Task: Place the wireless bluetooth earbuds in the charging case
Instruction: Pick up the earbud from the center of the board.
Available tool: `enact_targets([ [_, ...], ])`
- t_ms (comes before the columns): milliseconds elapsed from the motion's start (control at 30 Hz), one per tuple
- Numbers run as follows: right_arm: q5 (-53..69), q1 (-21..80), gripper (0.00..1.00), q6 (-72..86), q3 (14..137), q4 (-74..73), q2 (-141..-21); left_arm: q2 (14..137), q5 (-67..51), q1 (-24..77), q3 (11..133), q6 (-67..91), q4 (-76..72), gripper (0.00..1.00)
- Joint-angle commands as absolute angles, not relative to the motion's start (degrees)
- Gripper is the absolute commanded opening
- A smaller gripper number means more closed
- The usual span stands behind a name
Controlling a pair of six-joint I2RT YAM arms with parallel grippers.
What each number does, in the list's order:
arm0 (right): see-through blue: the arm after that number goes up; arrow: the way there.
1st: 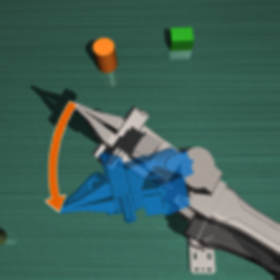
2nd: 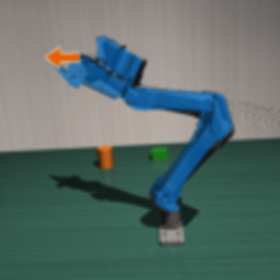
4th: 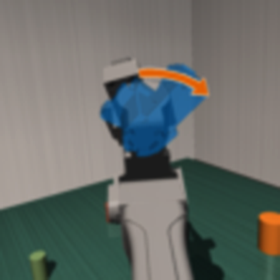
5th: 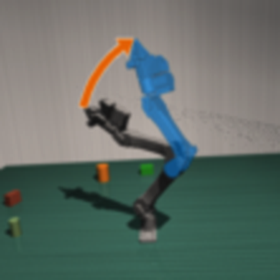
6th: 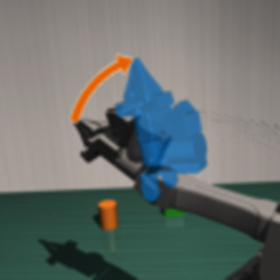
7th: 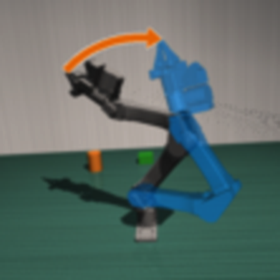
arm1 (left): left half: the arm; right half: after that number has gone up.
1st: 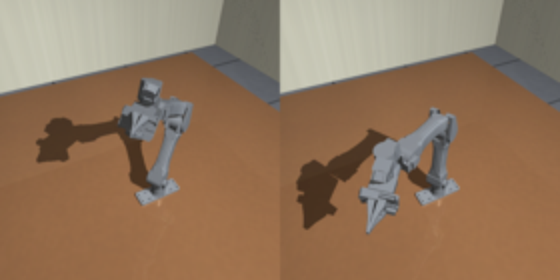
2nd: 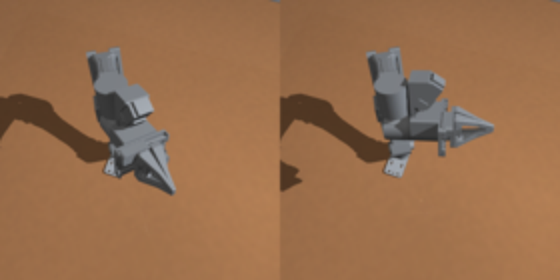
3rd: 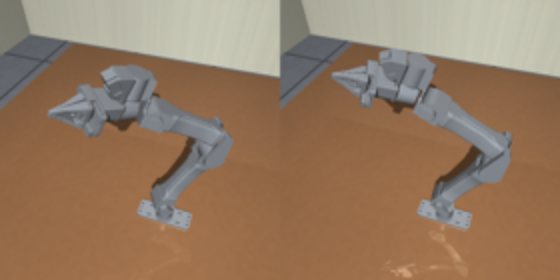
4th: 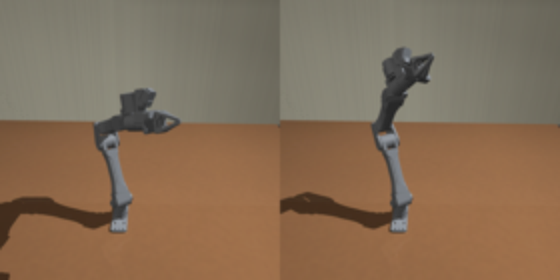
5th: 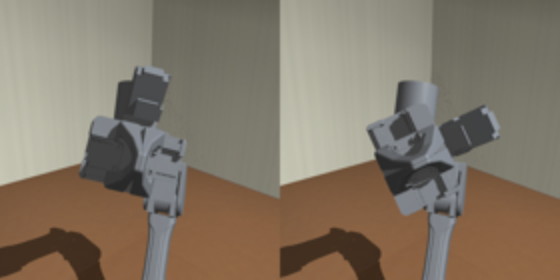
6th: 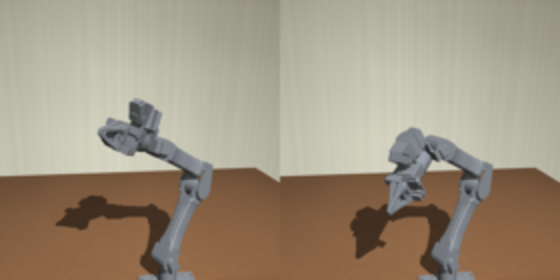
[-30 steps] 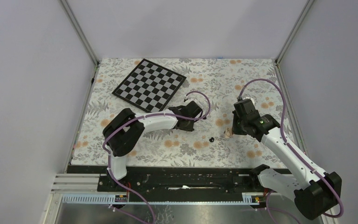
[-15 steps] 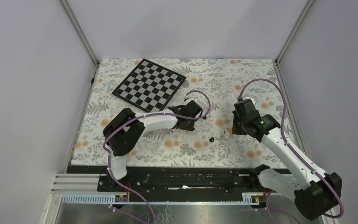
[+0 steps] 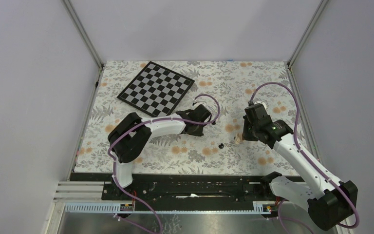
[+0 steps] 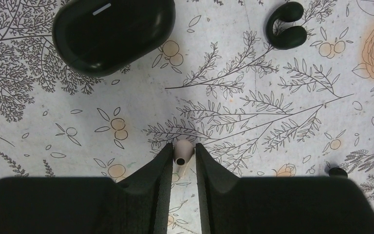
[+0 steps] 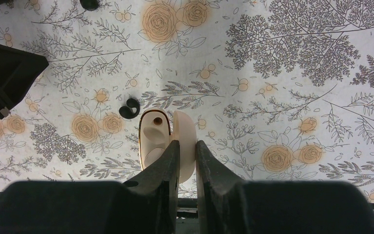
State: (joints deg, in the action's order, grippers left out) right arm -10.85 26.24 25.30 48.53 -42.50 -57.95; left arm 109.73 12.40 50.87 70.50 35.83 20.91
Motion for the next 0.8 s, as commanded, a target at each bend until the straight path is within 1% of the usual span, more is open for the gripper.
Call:
enact_targets([
  [0,-11.25,26.1,0.0,25.22,48.54,-41.67,-57.07,112.09,11.61,50.53,69.84,35.64,21.8,0.25],
  [133,-11.16,26.11,0.0,25.24,48.53,-41.66,-56.92,112.35,11.6,50.52,69.87,35.76,21.69,0.23],
  [467,-10.94,26.13,0.0,25.11,48.53,-41.71,-57.16,113.67,11.45,50.16,69.96,35.4,21.62,0.23],
  [633,-11.01,26.1,0.0,25.18,48.56,-41.69,-56.94,113.63,11.46,50.14,69.9,34.96,21.62,0.3],
  [767,-11.05,26.1,0.0,25.16,48.52,-41.68,-56.96,113.64,11.32,50.17,69.92,34.79,21.62,0.31],
])
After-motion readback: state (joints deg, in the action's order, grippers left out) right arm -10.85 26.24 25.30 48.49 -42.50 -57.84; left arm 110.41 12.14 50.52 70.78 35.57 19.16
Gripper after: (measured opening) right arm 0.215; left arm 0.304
